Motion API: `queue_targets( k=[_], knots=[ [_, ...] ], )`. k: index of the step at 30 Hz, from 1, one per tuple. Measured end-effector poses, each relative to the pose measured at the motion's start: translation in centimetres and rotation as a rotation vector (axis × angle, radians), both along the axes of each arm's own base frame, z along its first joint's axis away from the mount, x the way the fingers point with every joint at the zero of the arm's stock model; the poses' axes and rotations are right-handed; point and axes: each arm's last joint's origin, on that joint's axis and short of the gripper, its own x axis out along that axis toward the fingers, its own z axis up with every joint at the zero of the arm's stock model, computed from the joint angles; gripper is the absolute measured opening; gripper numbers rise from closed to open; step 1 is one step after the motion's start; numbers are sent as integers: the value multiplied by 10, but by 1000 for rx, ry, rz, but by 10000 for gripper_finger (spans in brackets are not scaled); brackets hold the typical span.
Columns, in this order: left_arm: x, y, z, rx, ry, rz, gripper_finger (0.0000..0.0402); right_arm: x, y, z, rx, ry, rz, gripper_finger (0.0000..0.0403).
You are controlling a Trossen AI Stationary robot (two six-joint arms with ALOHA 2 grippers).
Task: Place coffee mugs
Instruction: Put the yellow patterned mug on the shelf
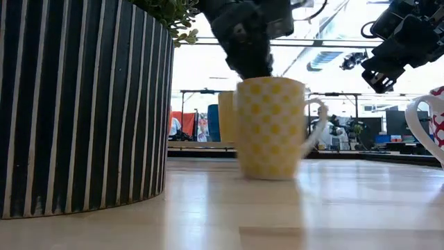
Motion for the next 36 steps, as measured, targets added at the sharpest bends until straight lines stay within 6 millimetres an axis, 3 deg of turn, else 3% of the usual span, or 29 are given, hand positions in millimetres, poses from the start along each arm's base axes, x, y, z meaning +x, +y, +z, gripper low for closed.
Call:
queue_targets(
  k=[7,18,36],
  knots=[
    [-15,28,1,0,131,43,0,0,0,0,2,1,0,99],
    [-18,60,0,-16,151,61,0,0,0,1,19,-1,-4,99],
    [-17,43,2,-23,147,69,0,0,0,1,-29,-11,-3,99]
  ],
)
